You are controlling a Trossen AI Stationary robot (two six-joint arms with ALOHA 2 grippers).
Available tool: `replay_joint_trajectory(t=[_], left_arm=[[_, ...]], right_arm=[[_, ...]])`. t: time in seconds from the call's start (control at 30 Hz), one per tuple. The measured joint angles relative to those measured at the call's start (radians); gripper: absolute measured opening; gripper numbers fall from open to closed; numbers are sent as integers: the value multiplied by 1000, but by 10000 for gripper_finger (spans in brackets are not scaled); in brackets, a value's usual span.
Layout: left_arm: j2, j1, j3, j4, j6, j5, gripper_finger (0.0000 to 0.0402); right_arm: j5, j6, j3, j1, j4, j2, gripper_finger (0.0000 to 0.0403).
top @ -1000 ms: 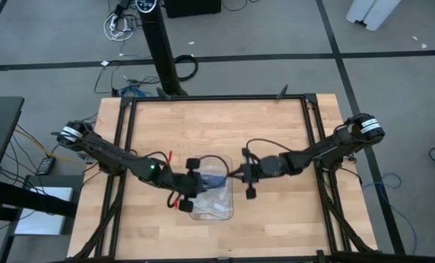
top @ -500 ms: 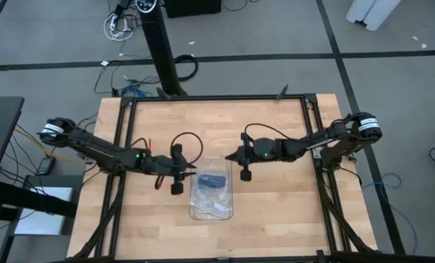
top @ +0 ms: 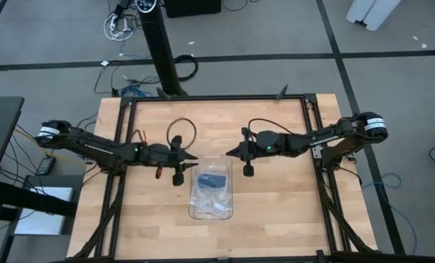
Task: Roll bandage
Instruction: Return to Home Position
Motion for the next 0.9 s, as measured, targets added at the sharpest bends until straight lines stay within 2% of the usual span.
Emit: replay_joint_trajectory(t=[0.17, 0.37, 0.5, 0.7, 0.9], left_arm=[[-116, 41, -2, -4, 96, 67, 105], [-281, 89, -66, -3, 126, 149, 103], [-376, 106, -95, 0, 171, 166, 91], [-591, 121, -177, -79, 166, 139, 79], [-782, 121, -266, -78, 160, 121, 76]], right_arm=[[-9, -75, -60, 13, 12, -142, 0], [-53, -88, -262, -4, 151, -306, 0], [-53, -73, -361, -6, 203, -403, 0], [14, -66, -481, 35, 190, -606, 0], [49, -72, -538, 28, 41, -792, 0]])
